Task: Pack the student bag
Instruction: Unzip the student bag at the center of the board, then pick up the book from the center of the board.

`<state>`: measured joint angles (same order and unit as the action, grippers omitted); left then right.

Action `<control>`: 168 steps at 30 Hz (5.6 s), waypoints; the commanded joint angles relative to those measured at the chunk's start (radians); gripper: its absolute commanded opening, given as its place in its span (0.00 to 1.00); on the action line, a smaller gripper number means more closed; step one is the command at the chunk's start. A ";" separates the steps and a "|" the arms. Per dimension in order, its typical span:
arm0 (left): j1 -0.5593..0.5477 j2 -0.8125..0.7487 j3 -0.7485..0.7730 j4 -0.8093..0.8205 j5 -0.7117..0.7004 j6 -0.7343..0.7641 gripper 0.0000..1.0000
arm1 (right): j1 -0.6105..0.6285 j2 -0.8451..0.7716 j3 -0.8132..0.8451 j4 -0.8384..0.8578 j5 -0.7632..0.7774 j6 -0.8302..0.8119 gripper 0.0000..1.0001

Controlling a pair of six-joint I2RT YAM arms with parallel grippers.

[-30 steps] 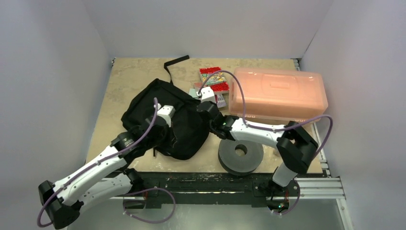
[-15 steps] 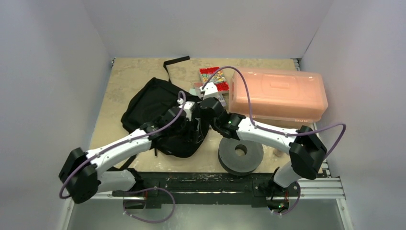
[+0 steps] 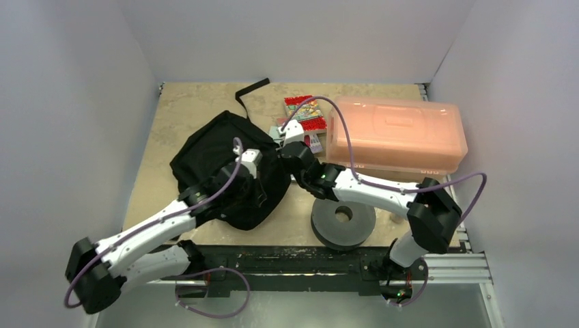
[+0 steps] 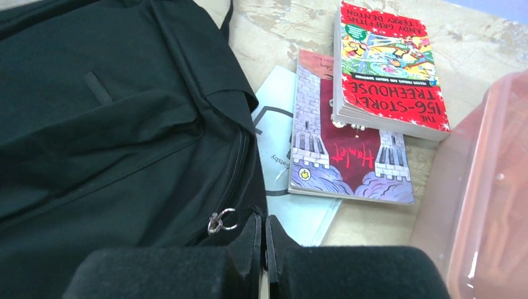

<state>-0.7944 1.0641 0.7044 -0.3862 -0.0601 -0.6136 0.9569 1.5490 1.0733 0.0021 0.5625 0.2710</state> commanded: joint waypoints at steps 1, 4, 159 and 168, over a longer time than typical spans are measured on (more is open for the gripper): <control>0.003 -0.226 -0.044 -0.176 -0.040 -0.029 0.00 | -0.026 0.089 0.082 0.071 0.187 -0.126 0.00; 0.004 -0.299 -0.047 -0.238 -0.003 -0.034 0.00 | -0.035 0.163 0.137 0.124 0.184 -0.173 0.00; 0.474 0.142 -0.447 0.942 0.261 -0.502 0.82 | -0.234 -0.192 -0.262 0.161 -0.820 0.302 0.85; 0.479 0.087 -0.552 1.286 0.296 -0.558 0.12 | -0.233 -0.218 -0.247 0.127 -0.808 0.214 0.85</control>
<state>-0.3210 1.2556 0.1699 0.7254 0.2153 -1.1637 0.7216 1.3849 0.8089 0.1200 -0.2352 0.5568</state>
